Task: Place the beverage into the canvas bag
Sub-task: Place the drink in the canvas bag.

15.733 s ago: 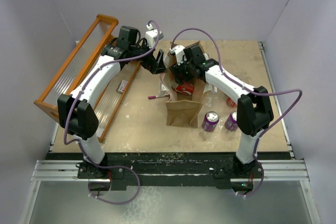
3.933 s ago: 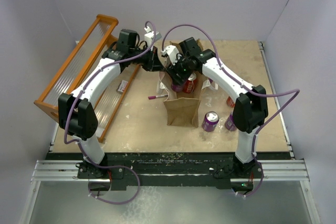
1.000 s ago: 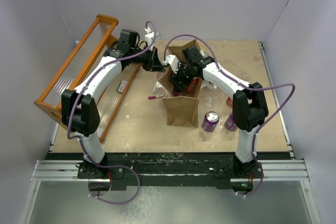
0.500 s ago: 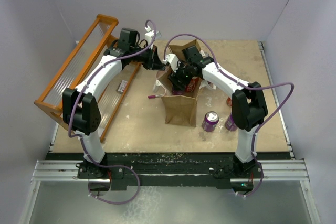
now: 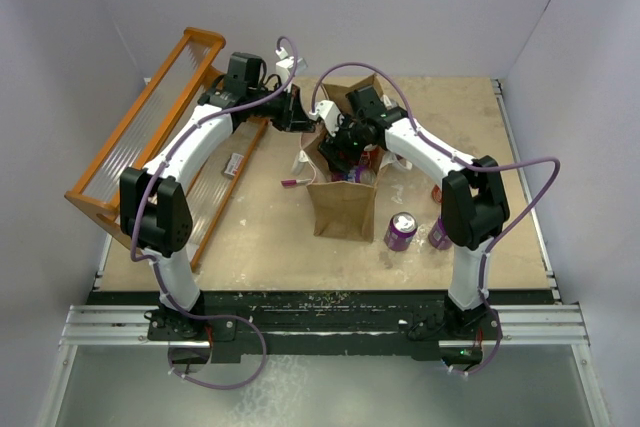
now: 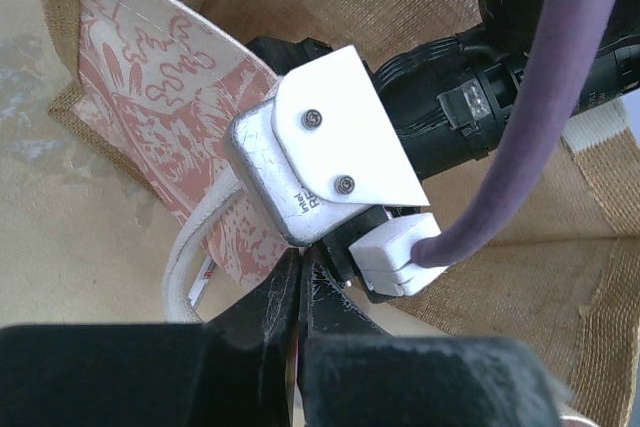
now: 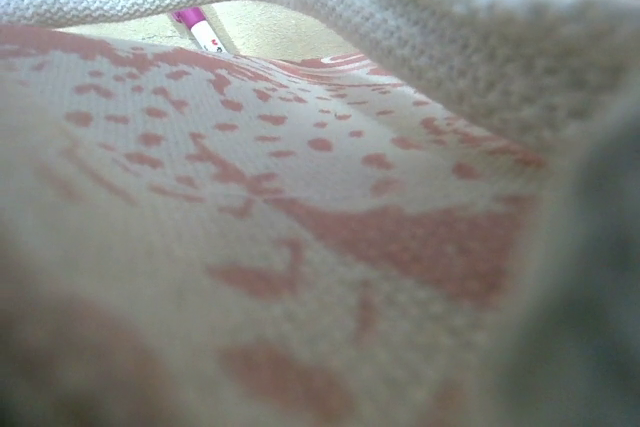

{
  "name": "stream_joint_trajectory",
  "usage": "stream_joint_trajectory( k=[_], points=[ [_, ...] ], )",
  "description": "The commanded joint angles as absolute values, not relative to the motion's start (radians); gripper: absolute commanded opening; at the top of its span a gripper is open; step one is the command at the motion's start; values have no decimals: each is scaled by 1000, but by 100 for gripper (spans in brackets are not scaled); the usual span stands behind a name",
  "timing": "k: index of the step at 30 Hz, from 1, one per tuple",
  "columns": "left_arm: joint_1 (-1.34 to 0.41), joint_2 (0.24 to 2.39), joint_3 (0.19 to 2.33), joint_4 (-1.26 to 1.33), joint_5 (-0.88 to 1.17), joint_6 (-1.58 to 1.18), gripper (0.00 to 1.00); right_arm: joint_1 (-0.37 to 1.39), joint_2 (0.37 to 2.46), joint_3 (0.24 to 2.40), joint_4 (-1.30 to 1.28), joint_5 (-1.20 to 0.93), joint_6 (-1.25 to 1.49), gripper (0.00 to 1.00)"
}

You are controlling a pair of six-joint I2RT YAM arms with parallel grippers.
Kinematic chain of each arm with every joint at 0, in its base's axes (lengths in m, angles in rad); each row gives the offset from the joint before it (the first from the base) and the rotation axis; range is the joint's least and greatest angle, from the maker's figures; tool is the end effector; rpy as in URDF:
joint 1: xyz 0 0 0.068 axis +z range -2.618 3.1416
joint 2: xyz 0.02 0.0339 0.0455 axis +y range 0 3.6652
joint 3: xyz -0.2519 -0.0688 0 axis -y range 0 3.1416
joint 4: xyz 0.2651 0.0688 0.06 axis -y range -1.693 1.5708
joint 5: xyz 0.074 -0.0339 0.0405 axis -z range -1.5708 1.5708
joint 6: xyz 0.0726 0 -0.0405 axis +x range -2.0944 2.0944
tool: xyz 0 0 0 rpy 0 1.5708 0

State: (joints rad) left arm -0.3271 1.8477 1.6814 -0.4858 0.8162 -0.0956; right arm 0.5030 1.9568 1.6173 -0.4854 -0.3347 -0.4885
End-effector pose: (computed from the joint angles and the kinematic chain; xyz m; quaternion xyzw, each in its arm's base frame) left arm 0.4173 -0.1974 0.2960 0.2698 0.7969 -0.4332 0.3233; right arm 0.4104 0.2530 0.2104 -0.4902 0.7788 0.1577 0.3581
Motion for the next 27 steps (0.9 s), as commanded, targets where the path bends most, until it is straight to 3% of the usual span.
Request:
stream_joint_trajectory(
  k=[1, 11, 27],
  points=[
    [-326, 1839, 1720, -428, 838, -110, 0, 509, 1948, 1653, -533, -337, -468, 83],
    [-327, 1820, 1681, -419, 863, -96, 0, 509, 1904, 1673, -555, -379, -457, 81],
    [-328, 1794, 1658, -463, 892, 33, 0, 487, 1707, 1503, -479, -482, -432, 80]
  ],
)
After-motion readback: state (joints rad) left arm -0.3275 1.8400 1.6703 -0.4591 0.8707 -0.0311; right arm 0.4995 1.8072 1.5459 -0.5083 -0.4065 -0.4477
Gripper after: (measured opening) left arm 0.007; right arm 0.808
